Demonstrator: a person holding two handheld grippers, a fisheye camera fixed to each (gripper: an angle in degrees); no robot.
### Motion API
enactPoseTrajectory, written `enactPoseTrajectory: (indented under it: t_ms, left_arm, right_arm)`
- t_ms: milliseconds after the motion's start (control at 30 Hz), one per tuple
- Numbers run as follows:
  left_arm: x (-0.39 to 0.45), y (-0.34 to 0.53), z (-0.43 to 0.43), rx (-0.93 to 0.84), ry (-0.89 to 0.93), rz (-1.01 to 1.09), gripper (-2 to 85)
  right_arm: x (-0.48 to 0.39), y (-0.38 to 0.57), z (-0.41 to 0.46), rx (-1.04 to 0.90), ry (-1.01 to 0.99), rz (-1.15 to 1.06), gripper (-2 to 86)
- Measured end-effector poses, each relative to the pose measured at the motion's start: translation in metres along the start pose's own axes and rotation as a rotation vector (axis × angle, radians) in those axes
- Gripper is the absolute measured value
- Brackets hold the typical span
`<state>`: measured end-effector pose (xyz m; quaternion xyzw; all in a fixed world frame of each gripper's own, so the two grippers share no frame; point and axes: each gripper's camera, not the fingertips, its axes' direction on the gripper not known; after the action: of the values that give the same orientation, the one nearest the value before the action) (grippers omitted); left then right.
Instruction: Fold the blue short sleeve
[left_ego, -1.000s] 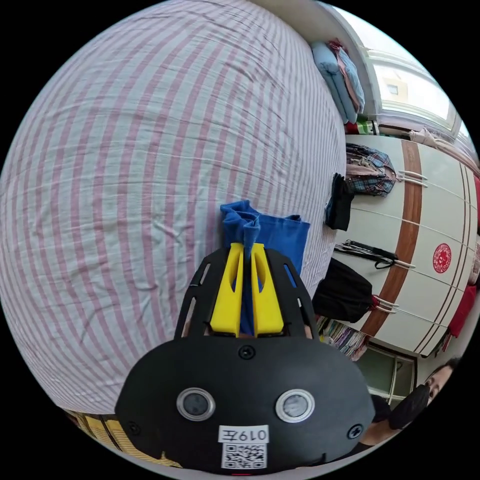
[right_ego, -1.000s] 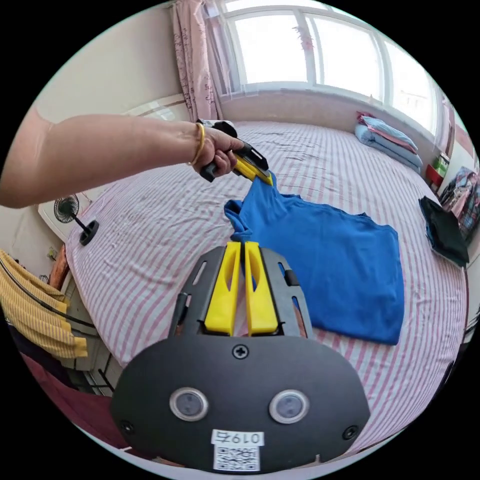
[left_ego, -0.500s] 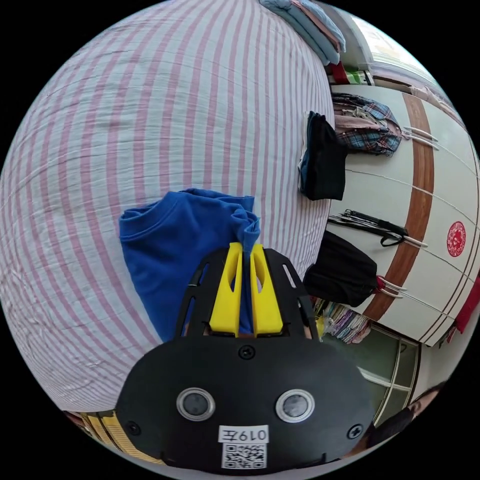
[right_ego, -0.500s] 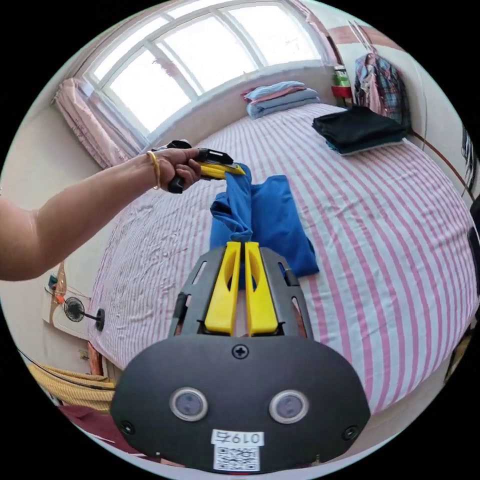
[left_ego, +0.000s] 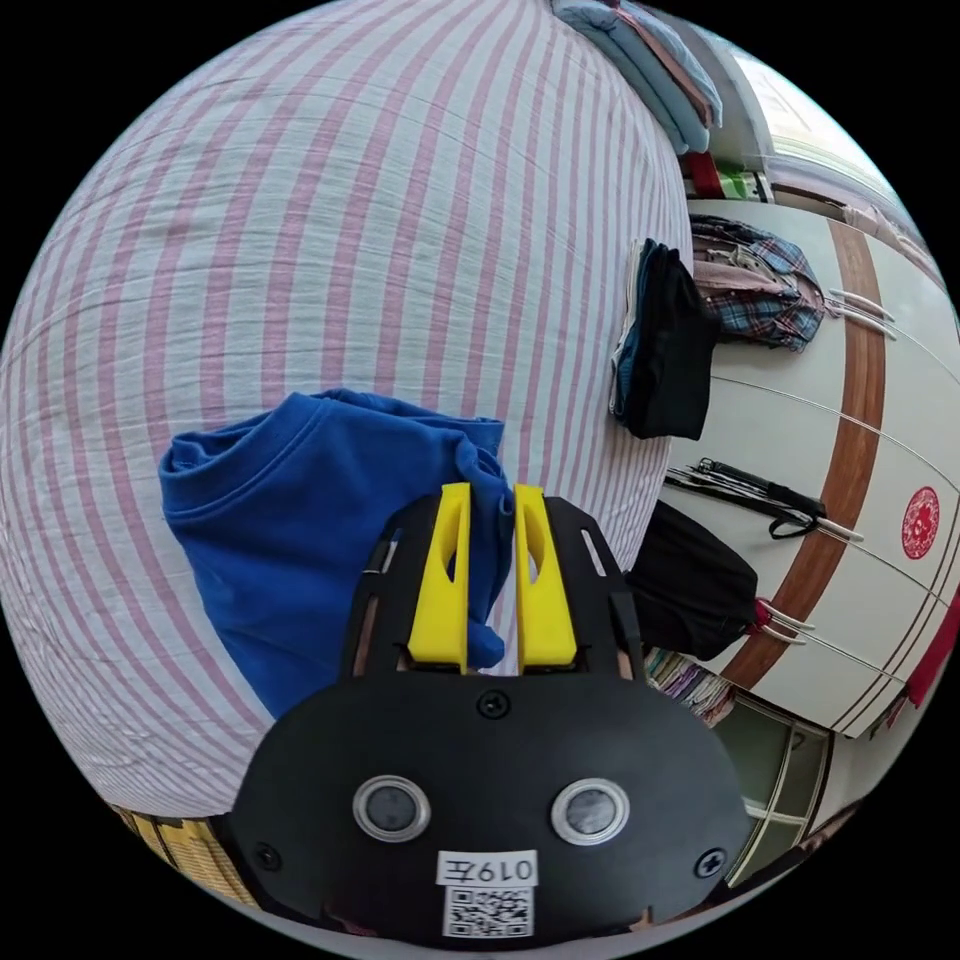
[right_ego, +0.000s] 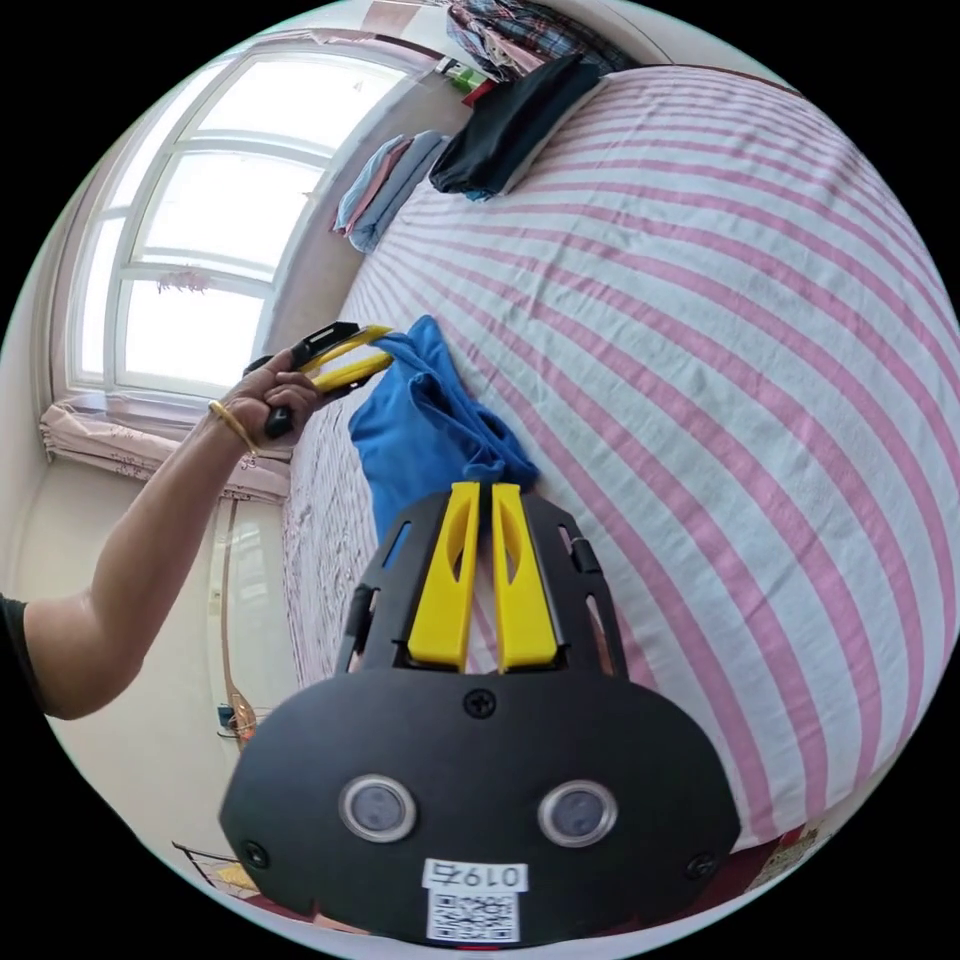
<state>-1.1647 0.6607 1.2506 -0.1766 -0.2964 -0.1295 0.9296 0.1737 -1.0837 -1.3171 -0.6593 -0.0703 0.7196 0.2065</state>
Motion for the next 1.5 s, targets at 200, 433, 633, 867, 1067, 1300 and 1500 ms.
enactPoseTrajectory:
  t_ms: [200,433,633,867,1067,1300,1500]
  left_arm:
    - [0.009,0.011,-0.036,0.094,0.019,0.119,3.5]
    - [-0.030,0.046,-0.102,0.199,-0.051,0.251,5.7]
    - [-0.147,0.067,-0.127,0.146,0.230,0.157,9.3]
    - [-0.120,0.078,-0.138,0.209,-0.148,0.348,11.1]
    - [-0.100,0.051,-0.137,0.139,-0.194,0.467,14.8]
    - [-0.125,0.030,-0.137,0.072,-0.017,0.398,18.2]
    - [-0.141,0.025,-0.144,0.049,0.107,0.402,8.7]
  right_arm:
    - [0.016,0.010,0.005,0.066,0.061,-0.016,2.4]
    - [-0.001,0.042,0.017,0.062,0.080,-0.081,3.4]
    - [-0.018,0.105,0.077,-0.134,-0.117,-0.080,9.4]
    - [-0.065,0.116,0.095,-0.074,0.015,-0.222,3.5]
    - [-0.111,0.011,0.076,0.100,0.274,-0.480,6.0]
    - [-0.163,-0.178,0.183,-0.036,0.268,-0.606,8.9]
    - [-0.167,-0.245,0.257,-0.244,0.204,-0.593,2.0]
